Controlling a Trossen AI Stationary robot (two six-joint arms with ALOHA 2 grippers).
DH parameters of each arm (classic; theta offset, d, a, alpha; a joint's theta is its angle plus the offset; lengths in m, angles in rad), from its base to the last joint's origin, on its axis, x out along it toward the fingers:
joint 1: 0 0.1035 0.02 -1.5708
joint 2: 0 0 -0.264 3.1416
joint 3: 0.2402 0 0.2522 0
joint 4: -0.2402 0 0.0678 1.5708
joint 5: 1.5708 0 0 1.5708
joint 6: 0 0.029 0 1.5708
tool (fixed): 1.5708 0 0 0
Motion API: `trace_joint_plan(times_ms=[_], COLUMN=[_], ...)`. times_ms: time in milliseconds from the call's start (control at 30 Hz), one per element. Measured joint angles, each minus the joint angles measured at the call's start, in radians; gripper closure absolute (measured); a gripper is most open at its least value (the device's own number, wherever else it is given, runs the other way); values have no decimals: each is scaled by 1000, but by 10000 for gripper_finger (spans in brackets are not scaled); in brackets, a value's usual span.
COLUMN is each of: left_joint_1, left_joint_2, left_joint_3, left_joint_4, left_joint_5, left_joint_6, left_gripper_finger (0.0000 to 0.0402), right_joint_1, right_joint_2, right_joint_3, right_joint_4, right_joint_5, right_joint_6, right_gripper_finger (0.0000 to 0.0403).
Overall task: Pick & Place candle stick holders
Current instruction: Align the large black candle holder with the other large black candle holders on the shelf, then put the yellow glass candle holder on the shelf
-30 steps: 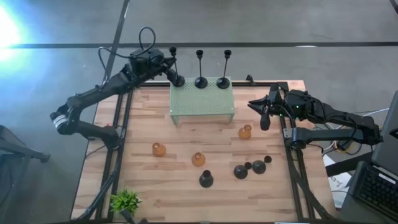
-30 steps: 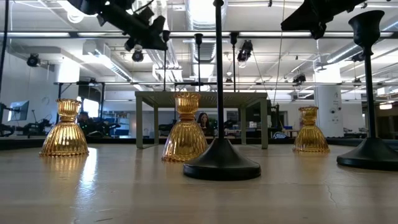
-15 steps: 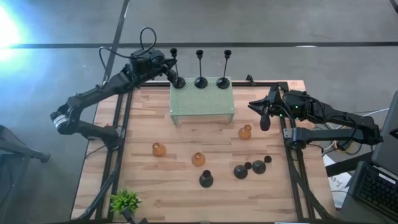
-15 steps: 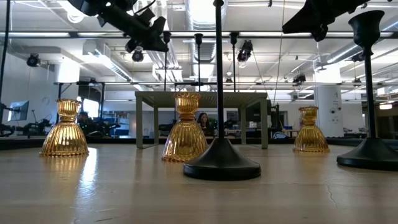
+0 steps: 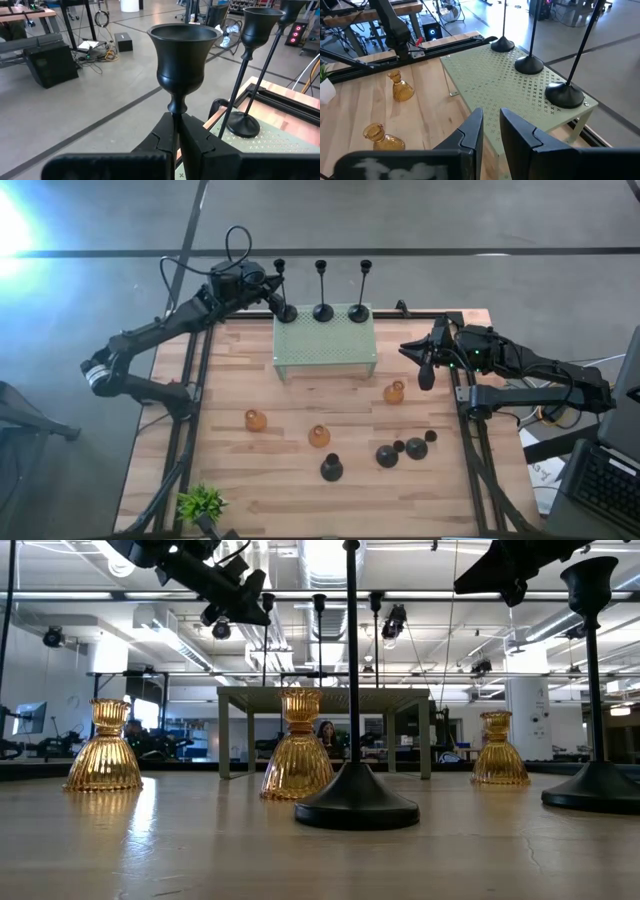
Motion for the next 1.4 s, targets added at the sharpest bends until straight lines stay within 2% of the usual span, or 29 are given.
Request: trace_joint_plan(times_ms=[167,433,867,1133,1400], left_joint_1=[0,1,1,2,2], left_joint_2=[0,0,-6,-13,-83], left_joint_3=[0,-1,-1,-1,-2], left_joint_4=[-1,-3,-11,-64,-154], left_joint_5=[0,-3,20,30,23], left_joint_6=[1,2,4,9,23], left_gripper_finger=[388,333,316,272,235], right_joint_1=[0,0,0,0,0], right_joint_2=[0,0,-1,-1,-1], right_joint_3=[0,0,0,0,0], right_joint_4=[0,0,0,0,0], right_joint_5=[0,0,0,-2,-4], right_joint_6=[0,0,0,4,7], right_gripper_finger=[346,346,346,346,346])
